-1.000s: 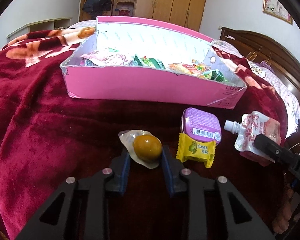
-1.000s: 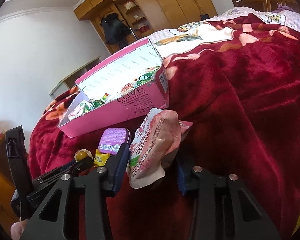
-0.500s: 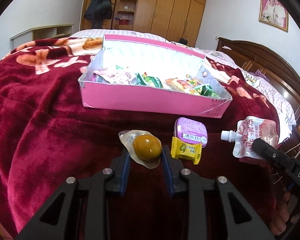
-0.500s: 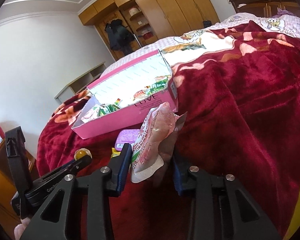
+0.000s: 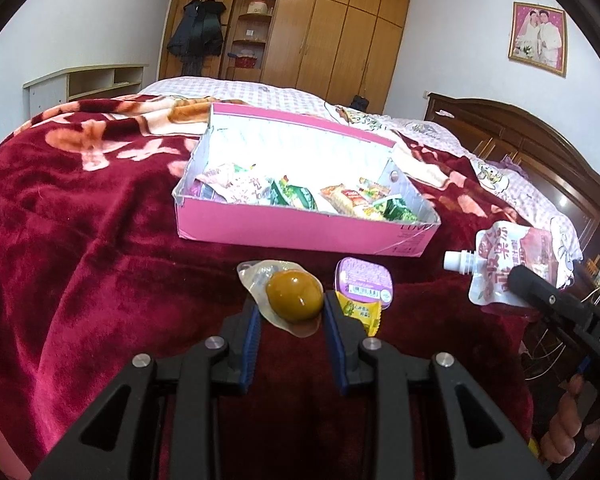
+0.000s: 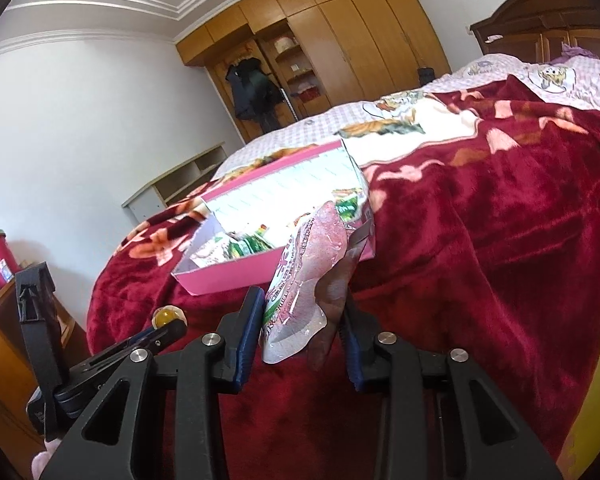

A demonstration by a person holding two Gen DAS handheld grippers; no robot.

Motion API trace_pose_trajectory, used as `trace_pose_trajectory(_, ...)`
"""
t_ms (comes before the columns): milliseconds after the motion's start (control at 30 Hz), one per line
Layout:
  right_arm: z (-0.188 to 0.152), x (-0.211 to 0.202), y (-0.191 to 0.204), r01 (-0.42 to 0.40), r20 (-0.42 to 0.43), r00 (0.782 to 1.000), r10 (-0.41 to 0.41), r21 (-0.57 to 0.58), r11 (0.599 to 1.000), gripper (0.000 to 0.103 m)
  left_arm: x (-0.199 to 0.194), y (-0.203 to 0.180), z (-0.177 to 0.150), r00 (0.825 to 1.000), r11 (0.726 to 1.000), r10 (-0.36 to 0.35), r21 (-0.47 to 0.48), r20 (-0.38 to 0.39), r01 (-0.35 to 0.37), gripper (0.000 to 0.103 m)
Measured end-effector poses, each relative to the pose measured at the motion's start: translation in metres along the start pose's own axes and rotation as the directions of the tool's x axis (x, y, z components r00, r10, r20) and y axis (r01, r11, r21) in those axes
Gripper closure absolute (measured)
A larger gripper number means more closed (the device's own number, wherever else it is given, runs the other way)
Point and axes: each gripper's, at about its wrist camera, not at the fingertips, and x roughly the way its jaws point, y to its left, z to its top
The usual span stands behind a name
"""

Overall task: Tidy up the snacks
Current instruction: 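Lift the pink spout pouch with the right tool and carry it over the box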

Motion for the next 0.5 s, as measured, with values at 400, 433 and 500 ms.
trace_pose_trajectory(400, 0.027, 0.012, 0.005, -0.021, 0.013, 1.000, 0.021, -0.032, 0.999, 0.066, 0.012, -0.005, 0.031, 0.999, 0.999, 0.003, 0.035, 0.033, -0.004, 0.072)
trace_pose_trajectory(433, 0.031, 0.015, 0.005, -0.024, 0.013, 1.000, 0.024, -0.036, 0.999, 0.066, 0.013, -0.005, 0.034, 0.999, 0.999, 0.004, 0.036, 0.035, -0.005, 0.072)
trace_pose_trajectory(500, 0.036, 0.019, 0.006, -0.027, 0.012, 1.000, 0.028, -0.039, 0.999, 0.066, 0.018, -0.005, 0.041, 0.999, 0.999, 0.006, 0.038, 0.035, -0.007, 0.072)
